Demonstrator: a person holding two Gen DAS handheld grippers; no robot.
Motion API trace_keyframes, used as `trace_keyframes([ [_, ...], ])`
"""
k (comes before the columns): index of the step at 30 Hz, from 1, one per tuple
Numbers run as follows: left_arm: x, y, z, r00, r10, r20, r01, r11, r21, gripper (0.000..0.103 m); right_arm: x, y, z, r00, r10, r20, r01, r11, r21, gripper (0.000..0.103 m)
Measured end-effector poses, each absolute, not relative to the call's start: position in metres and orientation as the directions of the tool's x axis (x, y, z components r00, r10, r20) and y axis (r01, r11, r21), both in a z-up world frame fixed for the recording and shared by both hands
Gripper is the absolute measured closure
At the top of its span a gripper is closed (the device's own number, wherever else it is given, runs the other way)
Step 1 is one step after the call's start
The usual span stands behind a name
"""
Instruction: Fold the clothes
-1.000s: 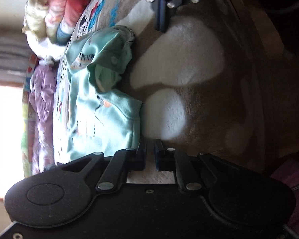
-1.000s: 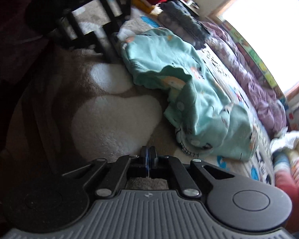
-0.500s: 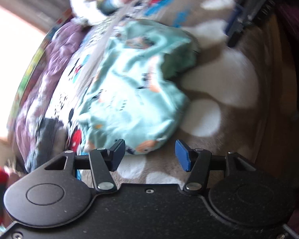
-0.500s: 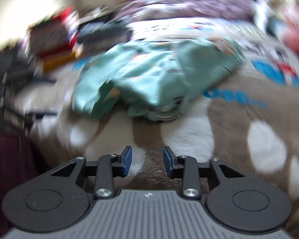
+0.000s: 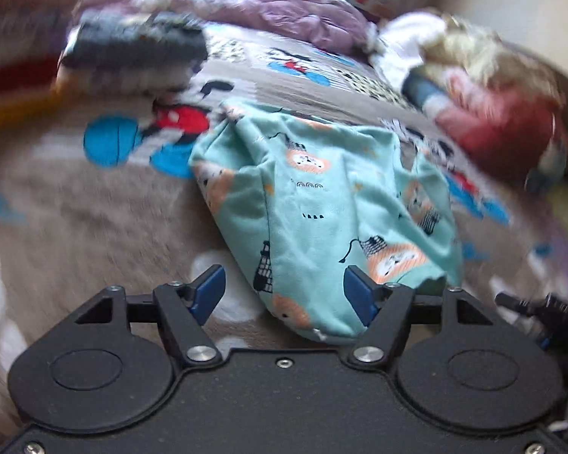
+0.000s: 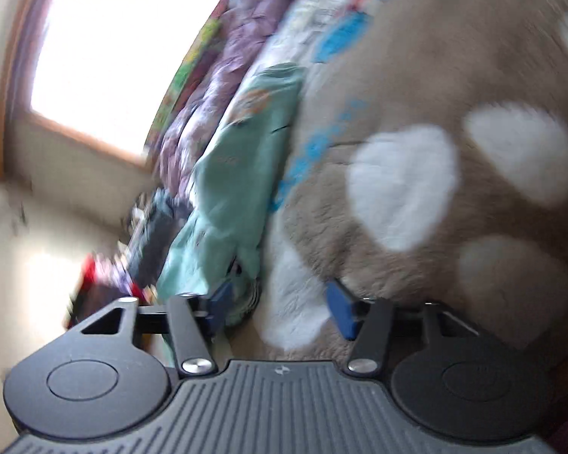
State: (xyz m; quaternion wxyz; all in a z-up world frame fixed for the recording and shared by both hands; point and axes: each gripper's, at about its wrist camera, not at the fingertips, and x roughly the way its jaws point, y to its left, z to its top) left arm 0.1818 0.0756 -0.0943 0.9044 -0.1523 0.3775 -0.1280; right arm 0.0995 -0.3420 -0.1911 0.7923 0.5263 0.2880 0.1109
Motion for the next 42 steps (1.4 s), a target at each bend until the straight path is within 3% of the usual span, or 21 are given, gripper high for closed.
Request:
trace_keyframes([
  [6,0.196,0.122,-0.125,0.718,-0.42,-0.555,-0.109,0.72,-0.686,0.035,0.122,-0.357,-0.195,0.83,0.486,-0.275,0.093,0.366,0.926,0.048],
  [12,0.222,0.139,-0.128,0.774,-0.407,-0.485,-0.132,0.646,-0.752,0.036,0.163,-0.364,-0.201,0.843,0.484,-0.237,0.07,0.337,0.939,0.048],
  [16,0.246,0.137,-0.13,0.778,-0.401,-0.483,-0.128,0.653,-0.747,0.037,0.2,-0.367,-0.203,0.85,0.485,-0.203,0.046,0.316,0.948,0.048],
  [18,0.258,0.133,-0.131,0.776,-0.394,-0.492,-0.123,0.671,-0.731,0.048,0.218,-0.37,-0.202,0.855,0.484,-0.187,0.03,0.314,0.949,0.048],
  [19,0.264,0.13,-0.131,0.774,-0.385,-0.503,-0.124,0.686,-0.717,0.051,0.226,-0.371,-0.202,0.856,0.483,-0.186,0.026,0.318,0.948,0.048],
  [21,0.274,0.124,-0.13,0.773,-0.362,-0.52,-0.126,0.717,-0.686,0.069,0.241,-0.37,-0.201,0.857,0.481,-0.184,0.014,0.336,0.942,0.048],
  [22,0.277,0.121,-0.128,0.775,-0.348,-0.527,-0.122,0.736,-0.666,0.071,0.247,-0.37,-0.2,0.858,0.48,-0.185,0.008,0.348,0.937,0.048],
  [24,0.28,0.113,-0.123,0.78,-0.325,-0.535,-0.106,0.774,-0.624,0.096,0.254,-0.367,-0.197,0.856,0.478,-0.197,0.003,0.377,0.926,0.048],
  [27,0.278,0.085,-0.102,0.804,-0.282,-0.524,-0.011,0.874,-0.486,0.099,0.26,-0.364,-0.192,0.849,0.478,-0.226,0.008,0.416,0.909,0.048],
  [34,0.281,-0.02,-0.09,0.787,-0.232,-0.571,0.28,0.96,-0.003,0.1,0.266,-0.37,-0.189,0.845,0.483,-0.23,0.019,0.403,0.915,0.048],
  [39,0.296,-0.059,-0.124,0.729,-0.186,-0.659,0.368,0.918,0.148,0.1,0.275,-0.377,-0.189,0.854,0.469,-0.224,0.023,0.398,0.917,0.048],
  [42,0.299,-0.064,-0.138,0.704,-0.168,-0.69,0.381,0.909,0.168,0.101,0.278,-0.381,-0.191,0.861,0.458,-0.222,0.031,0.389,0.921,0.048],
])
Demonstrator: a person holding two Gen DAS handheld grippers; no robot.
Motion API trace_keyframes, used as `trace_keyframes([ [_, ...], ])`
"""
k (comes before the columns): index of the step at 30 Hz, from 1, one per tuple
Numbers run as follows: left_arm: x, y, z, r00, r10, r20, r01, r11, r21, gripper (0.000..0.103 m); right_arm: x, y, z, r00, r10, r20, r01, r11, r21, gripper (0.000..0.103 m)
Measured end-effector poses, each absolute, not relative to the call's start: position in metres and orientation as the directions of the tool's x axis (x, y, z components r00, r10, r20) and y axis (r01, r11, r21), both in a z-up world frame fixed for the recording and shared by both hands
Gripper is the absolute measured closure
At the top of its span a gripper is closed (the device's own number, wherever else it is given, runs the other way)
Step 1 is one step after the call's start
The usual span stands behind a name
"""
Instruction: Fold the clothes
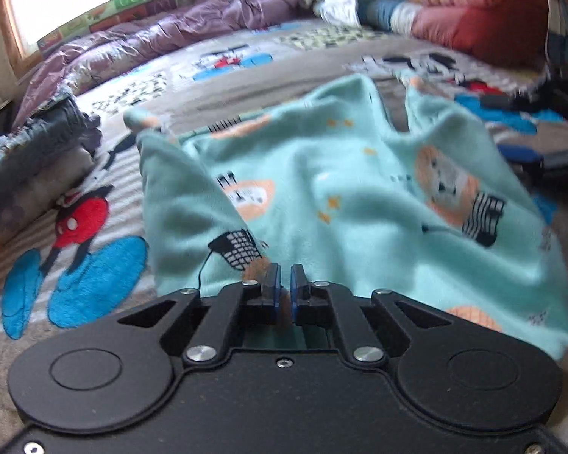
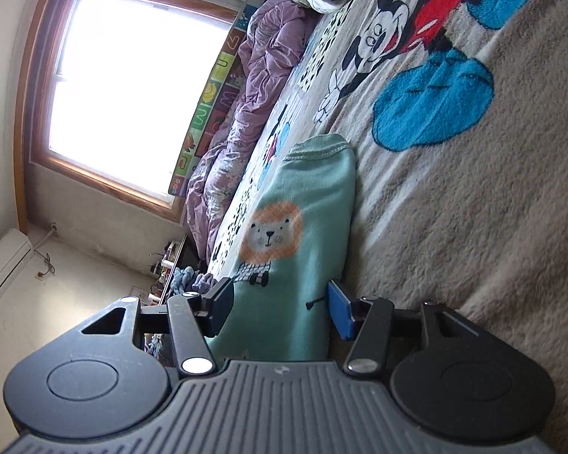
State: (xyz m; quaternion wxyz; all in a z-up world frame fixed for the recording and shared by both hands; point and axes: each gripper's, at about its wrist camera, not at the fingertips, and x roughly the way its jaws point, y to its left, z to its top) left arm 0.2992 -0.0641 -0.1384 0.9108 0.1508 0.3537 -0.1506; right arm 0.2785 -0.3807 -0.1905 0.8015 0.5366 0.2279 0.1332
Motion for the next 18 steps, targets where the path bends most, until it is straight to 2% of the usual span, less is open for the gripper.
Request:
trace_keyframes([
  [3,0.301,-0.063,-0.137,0.685,-0.176,-0.707,0.39,0.908,0.152,0.101,0.284,-0.381,-0.192,0.86,0.455,-0.23,0.039,0.392,0.919,0.048],
  [9,0.293,-0.05,-0.11,0.646,-0.274,-0.712,0.446,0.893,0.061,0.099,0.289,-0.375,-0.191,0.867,0.434,-0.245,0.059,0.398,0.916,0.047],
  [14,0.277,-0.02,-0.078,0.675,-0.366,-0.641,0.42,0.905,-0.075,0.098,0.291,-0.369,-0.19,0.873,0.414,-0.257,0.071,0.415,0.907,0.047],
  [18,0.278,0.022,-0.057,0.745,-0.389,-0.541,0.311,0.921,-0.234,0.097,0.292,-0.368,-0.191,0.875,0.409,-0.259,0.073,0.418,0.906,0.046],
])
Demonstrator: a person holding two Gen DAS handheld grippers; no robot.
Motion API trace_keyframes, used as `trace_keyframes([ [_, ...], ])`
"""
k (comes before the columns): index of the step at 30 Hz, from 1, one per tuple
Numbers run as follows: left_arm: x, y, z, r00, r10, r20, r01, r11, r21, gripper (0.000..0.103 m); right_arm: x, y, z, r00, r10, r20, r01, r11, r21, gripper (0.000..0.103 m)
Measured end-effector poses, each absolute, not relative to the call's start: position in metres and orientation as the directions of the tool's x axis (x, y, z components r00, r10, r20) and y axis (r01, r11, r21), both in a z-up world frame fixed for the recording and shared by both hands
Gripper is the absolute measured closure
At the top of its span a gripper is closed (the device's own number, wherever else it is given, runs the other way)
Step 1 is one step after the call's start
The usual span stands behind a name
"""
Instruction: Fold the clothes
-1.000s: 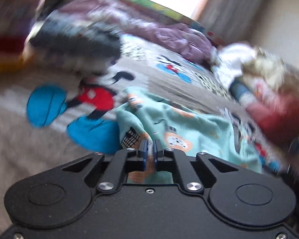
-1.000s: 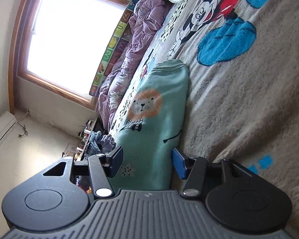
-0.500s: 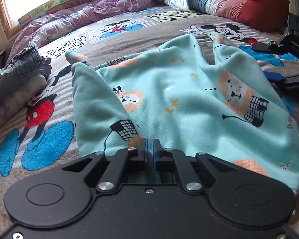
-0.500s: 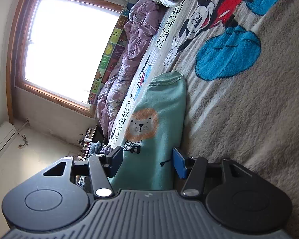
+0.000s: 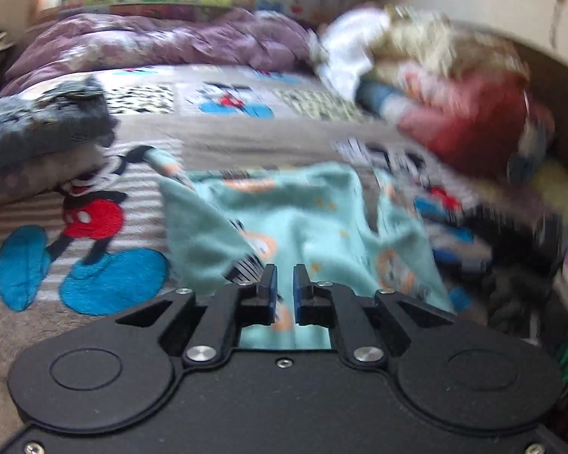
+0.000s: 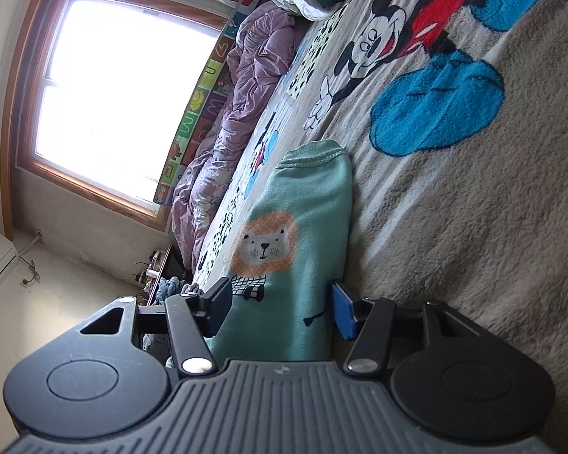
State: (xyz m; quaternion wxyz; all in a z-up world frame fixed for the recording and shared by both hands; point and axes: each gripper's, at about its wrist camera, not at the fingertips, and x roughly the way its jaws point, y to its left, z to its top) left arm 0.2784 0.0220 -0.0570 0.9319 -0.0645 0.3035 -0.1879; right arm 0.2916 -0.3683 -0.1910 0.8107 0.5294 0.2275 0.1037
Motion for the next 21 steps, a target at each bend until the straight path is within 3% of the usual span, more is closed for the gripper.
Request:
trace_keyframes([
  [2,0.292,0.043,-0.058,0.772,-0.367,-0.519,0.226,0.921,-0.316,0.093,0.292,-0.368,-0.191,0.876,0.408,-0.258,0.073,0.417,0.906,0.046],
  [5,0.316,0.069,-0.072,0.784,-0.358,-0.507,0.108,0.883,-0.457,0.074,0.293,-0.368,-0.191,0.876,0.407,-0.257,0.073,0.417,0.906,0.045],
  [9,0.348,0.085,-0.101,0.776,-0.379,-0.503,0.005,0.802,-0.597,0.074,0.294,-0.369,-0.192,0.877,0.409,-0.254,0.068,0.418,0.906,0.045],
  [15,0.38,0.089,-0.136,0.746,-0.405,-0.529,-0.068,0.744,-0.665,0.074,0.297,-0.37,-0.193,0.873,0.418,-0.251,0.056,0.426,0.903,0.045],
  [21,0.392,0.072,-0.148,0.727,-0.39,-0.565,-0.052,0.789,-0.613,0.07,0.299,-0.37,-0.193,0.872,0.421,-0.251,0.047,0.439,0.897,0.045],
])
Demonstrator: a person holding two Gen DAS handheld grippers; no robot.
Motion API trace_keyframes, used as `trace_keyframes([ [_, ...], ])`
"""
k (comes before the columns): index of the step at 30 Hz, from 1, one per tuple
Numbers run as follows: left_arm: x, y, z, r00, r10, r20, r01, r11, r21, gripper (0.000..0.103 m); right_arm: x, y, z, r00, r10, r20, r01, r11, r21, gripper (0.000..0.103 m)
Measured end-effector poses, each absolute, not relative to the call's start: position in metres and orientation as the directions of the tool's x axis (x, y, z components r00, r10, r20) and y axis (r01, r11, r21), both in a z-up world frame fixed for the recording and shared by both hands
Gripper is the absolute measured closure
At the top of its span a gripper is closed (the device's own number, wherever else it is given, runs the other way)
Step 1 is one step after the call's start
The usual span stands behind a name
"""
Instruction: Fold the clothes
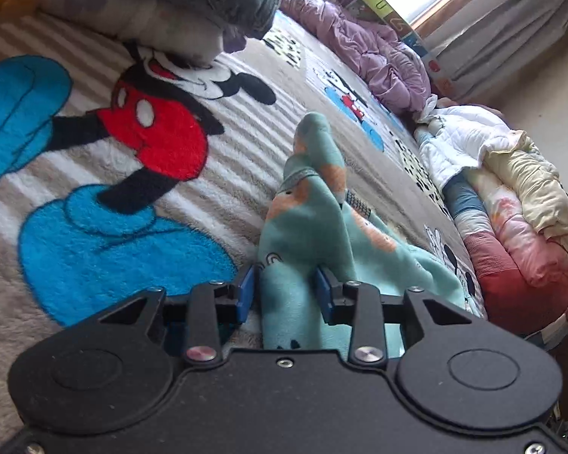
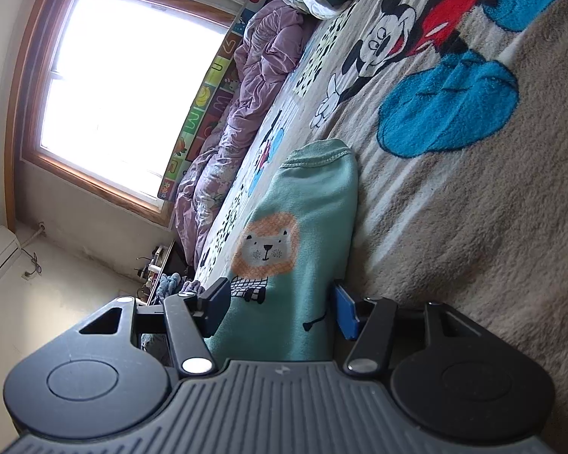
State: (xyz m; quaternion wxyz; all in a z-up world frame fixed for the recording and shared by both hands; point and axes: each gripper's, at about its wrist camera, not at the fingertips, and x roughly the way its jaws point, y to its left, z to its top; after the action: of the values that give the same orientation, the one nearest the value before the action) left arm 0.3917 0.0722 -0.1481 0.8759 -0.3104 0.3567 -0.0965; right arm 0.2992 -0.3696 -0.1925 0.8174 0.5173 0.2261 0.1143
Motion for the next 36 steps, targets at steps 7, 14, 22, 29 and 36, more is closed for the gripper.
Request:
trace_keyframes([
  [7,0.371,0.049,-0.117,0.792,-0.266,-0.549,0.036,0.919,-0.394,0.09,0.301,-0.367,-0.191,0.87,0.417,-0.261,0.042,0.465,0.884,0.045],
  [14,0.35,0.041,-0.085,0.846,-0.178,-0.502,0.059,0.968,-0.244,0.096,0.3,-0.368,-0.191,0.873,0.416,-0.256,0.041,0.461,0.887,0.045],
  [22,0.328,0.072,-0.053,0.888,-0.056,-0.456,-0.019,0.987,-0.159,0.096,0.299,-0.367,-0.191,0.873,0.412,-0.259,0.042,0.467,0.883,0.045],
  [29,0.303,0.11,-0.047,0.892,0.068,-0.447,-0.128,0.986,-0.106,0.096,0.3,-0.365,-0.19,0.874,0.407,-0.264,0.046,0.473,0.88,0.045],
  [36,0.281,0.14,-0.061,0.866,0.18,-0.467,-0.244,0.966,-0.081,0.096,0.301,-0.363,-0.189,0.875,0.401,-0.272,0.047,0.488,0.871,0.045],
])
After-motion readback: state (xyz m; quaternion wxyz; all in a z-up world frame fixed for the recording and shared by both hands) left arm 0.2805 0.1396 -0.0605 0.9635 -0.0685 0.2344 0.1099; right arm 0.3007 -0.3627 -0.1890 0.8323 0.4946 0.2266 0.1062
